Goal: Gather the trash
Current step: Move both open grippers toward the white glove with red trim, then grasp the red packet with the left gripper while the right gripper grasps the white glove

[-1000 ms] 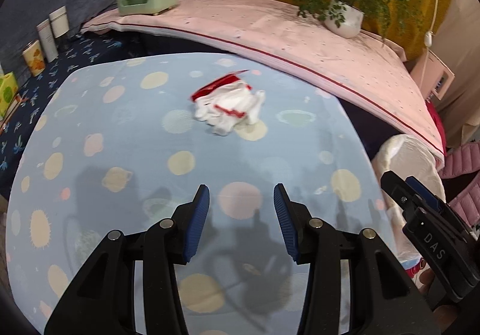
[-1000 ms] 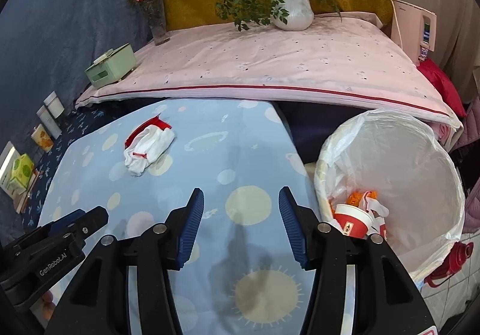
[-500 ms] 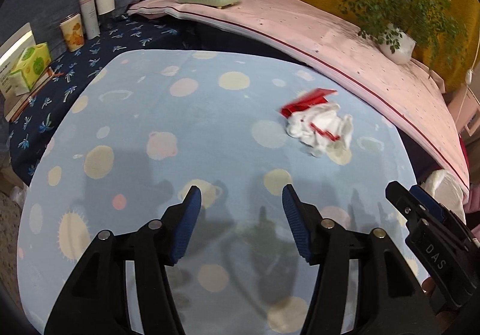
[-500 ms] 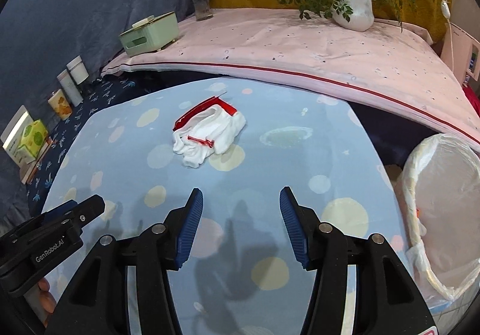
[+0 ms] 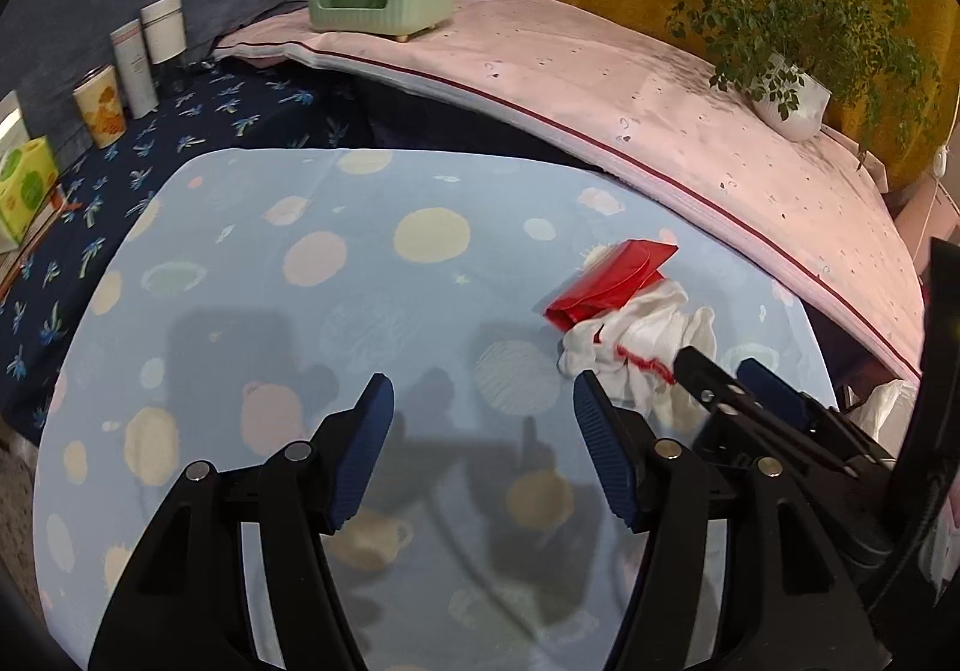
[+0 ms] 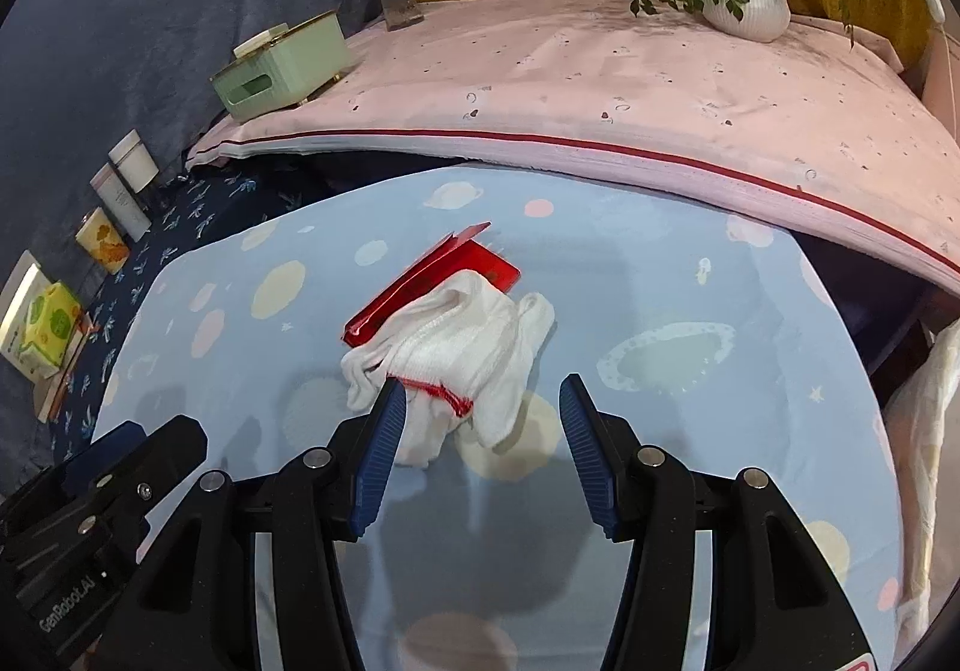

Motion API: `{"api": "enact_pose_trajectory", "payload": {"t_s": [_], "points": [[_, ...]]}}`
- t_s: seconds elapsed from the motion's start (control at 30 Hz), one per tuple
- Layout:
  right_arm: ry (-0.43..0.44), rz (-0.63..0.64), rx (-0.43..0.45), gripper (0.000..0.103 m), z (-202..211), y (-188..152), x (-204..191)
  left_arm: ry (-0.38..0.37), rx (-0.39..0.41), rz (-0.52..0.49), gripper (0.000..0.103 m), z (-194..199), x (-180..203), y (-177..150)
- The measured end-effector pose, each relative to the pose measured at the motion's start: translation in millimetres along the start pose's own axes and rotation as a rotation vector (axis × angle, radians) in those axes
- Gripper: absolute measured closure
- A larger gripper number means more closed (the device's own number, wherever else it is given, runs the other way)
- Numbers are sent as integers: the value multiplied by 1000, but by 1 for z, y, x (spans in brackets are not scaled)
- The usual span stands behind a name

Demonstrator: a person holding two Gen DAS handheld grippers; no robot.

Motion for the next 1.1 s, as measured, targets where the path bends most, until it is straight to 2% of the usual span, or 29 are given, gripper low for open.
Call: {"api": "enact_pose_trajectory", "payload": {"t_s": [0.1,0.13,0.17,0.2,0.23,0.27,0.43,0.67,0.7,0.77,0.8,0.83,0.87,0.9,0.93,1.0,1.1], "points": [[-5,-2,-24,51,-20,2,2,-5,-9,-9,40,-12,4,5],[-3,-7,-39,60,-27,-1,5,-8,-15,-14,40,-17,7,6],[0,-10,-49,75,-31,-3,7,-12,-19,-17,40,-21,9,6],[9,-7,-63,84,-35,-6,9,-14,-23,-20,40,-24,11,6],[28,-3,-62,92,-35,-8,10,-19,-26,-24,40,-28,13,7],[30,-5,-50,96,-32,-9,12,-25,-27,-28,40,-31,16,7],[6,-49,-5,96,-7,-13,35,-55,-2,-51,31,-43,35,14],[-38,-95,5,96,5,-10,66,-30,33,-94,30,-71,53,32],[-36,-99,3,96,4,-10,68,-28,33,-98,32,-75,55,33],[-35,-104,1,96,2,-9,69,-32,26,-101,44,-81,57,33],[-31,-108,-2,96,0,-10,69,-37,18,-100,52,-84,58,33],[-29,-111,-2,96,-1,-10,69,-46,10,-98,65,-87,60,32],[-27,-113,-2,96,-2,-10,68,-53,4,-100,72,-89,61,31],[-23,-115,-3,96,-3,-11,67,-54,0,-104,86,-90,62,30],[-19,-118,-3,96,-4,-10,66,-50,-5,-111,95,-91,63,28],[-16,-120,-6,96,-5,-11,65,-52,-12,-119,102,-90,64,25],[-12,-123,-3,96,-3,-11,64,-42,-8,-132,103,-81,66,20]]}}
Point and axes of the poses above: each gripper's, at about its wrist camera, not at the fingertips, and z roughly against the way its jaws point, x to its right, y to its top, the point moved 9 cm from there along -z, roughly the way its jaws point, and after that the axes turned 1 degree about -x, right-handed, at the moved point
